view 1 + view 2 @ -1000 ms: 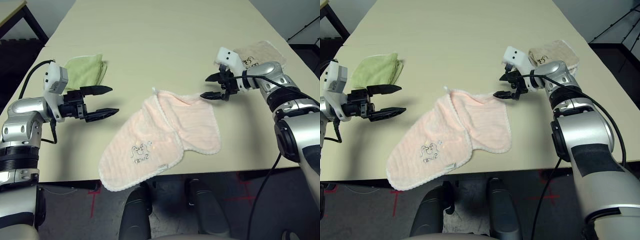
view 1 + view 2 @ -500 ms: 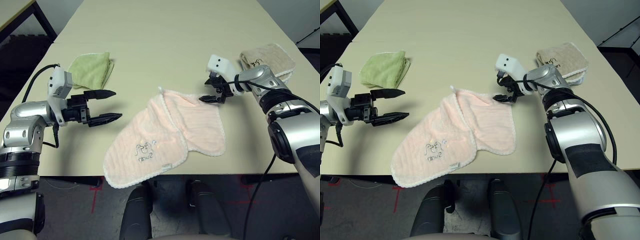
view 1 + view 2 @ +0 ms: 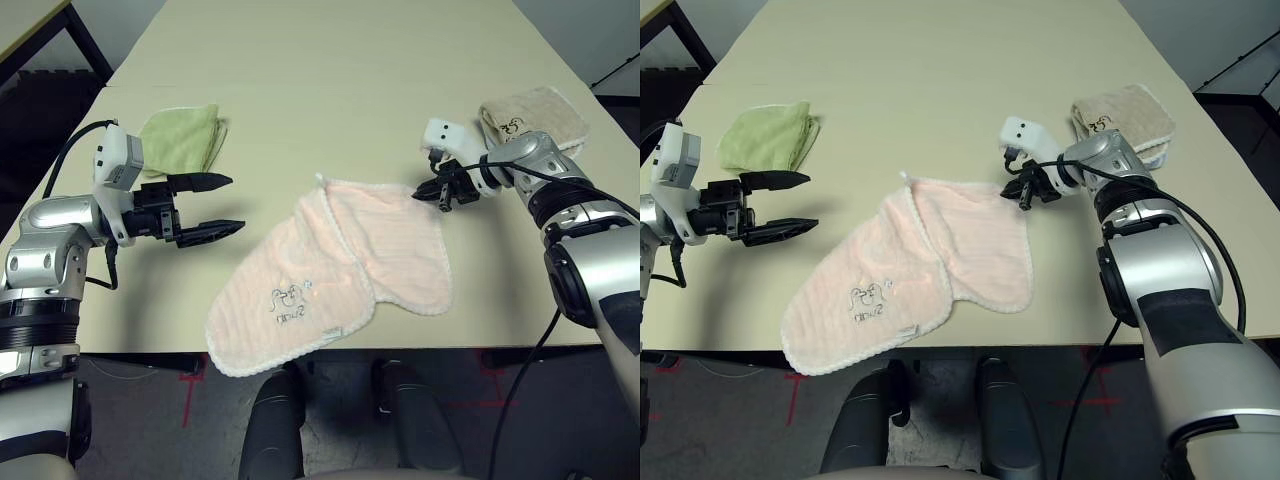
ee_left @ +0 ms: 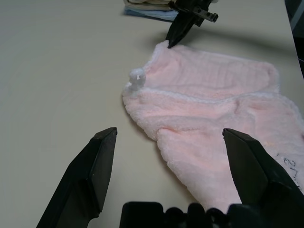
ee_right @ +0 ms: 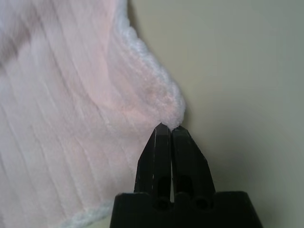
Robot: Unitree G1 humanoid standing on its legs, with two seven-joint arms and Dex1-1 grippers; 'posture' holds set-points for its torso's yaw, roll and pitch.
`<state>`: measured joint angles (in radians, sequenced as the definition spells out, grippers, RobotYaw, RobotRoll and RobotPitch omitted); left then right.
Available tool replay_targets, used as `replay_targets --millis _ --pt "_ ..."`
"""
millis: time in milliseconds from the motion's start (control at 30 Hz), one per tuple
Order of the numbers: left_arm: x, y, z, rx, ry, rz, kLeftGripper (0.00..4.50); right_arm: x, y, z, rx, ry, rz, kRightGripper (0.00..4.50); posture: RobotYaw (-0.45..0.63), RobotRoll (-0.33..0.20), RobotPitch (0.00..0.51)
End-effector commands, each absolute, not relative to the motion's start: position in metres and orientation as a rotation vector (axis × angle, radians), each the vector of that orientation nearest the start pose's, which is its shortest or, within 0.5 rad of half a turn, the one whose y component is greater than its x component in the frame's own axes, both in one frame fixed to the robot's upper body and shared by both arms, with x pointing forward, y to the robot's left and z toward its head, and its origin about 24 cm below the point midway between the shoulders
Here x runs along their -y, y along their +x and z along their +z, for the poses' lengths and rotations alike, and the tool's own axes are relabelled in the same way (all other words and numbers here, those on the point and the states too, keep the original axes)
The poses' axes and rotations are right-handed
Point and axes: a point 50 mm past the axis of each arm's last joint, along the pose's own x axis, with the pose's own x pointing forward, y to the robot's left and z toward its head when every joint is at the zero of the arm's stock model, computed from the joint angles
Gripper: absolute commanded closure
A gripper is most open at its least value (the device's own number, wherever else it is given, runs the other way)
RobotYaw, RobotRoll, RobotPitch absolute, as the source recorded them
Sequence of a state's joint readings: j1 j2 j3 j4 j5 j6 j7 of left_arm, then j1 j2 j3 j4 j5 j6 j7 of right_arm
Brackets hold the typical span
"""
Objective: Fold the towel and set it aside.
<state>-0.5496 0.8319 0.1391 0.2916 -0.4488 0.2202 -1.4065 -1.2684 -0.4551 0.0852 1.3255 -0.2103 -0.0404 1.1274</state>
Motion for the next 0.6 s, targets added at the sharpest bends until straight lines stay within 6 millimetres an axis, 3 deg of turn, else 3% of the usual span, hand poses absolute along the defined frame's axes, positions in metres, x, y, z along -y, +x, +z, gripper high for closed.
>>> replay_targets --millis 33,367,433,600 --pt "-0.264 0.297 0.194 -0.041 0.313 -1.157 0.0 0.179 0.406 0.206 -0.148 -0.402 0.918 4.47 -0.06 0.0 0.17" --pt "-0.237 0.303 0.187 -0.006 0.238 -1.197 0.0 0.163 0.407 0.244 0.157 -0.322 0.923 4.47 -0.08 0.0 0.163" --pt "-0.233 0.305 0.186 0.0 0.228 -1.203 0.0 0.154 0.407 0.262 0.238 -0.296 0.926 4.47 -0.08 0.0 0.162" --pt "-0.221 0.308 0.186 0.036 0.202 -1.214 0.0 0.133 0.409 0.313 0.409 -0.043 0.858 4.47 -0.09 0.0 0.16"
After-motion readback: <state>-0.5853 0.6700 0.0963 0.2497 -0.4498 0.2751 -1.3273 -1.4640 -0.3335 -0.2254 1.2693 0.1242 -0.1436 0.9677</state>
